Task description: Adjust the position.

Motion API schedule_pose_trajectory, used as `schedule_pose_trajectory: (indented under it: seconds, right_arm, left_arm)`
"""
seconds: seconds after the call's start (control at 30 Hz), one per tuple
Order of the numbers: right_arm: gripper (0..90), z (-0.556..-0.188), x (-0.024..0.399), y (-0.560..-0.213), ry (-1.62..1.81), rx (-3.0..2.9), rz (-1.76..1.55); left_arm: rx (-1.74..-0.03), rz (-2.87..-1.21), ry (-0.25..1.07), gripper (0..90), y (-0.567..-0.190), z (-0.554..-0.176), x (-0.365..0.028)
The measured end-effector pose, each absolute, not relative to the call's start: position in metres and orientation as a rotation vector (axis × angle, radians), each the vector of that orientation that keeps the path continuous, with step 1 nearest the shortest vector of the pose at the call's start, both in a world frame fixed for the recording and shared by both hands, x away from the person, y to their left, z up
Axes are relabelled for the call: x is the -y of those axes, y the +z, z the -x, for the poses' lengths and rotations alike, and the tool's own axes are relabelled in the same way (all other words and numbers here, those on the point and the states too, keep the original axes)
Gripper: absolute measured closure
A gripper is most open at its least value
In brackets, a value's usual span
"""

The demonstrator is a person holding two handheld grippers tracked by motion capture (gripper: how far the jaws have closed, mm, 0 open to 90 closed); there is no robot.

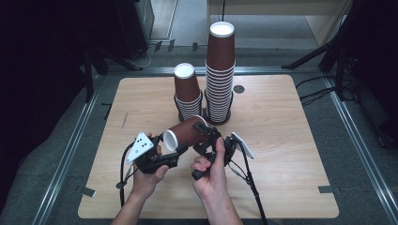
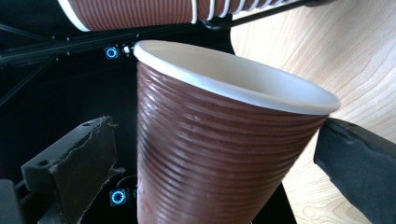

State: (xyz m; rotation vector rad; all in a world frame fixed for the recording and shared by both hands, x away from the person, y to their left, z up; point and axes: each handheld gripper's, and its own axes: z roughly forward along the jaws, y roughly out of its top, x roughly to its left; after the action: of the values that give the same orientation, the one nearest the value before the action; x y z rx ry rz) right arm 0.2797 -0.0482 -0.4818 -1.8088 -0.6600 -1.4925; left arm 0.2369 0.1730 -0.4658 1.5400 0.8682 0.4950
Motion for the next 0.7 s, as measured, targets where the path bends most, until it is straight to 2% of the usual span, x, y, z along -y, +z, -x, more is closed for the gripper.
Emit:
schedule_pose_trajectory:
  seconds: [0.53, 0.7]
  right_arm:
    - [0.0, -0.289, 0.035, -0.483, -1.477, 0.615, 1.821]
    - [4.2, -0.29, 0.033, -0.485, -1.486, 0.604, 1.823]
  left_arm:
    - [-0.853, -1.55, 0.497, 23.4, -0.466, -0.236, -0.172]
    - [-0.849, -1.554, 0.501, 23.4, -0.465, -0.235, -0.171]
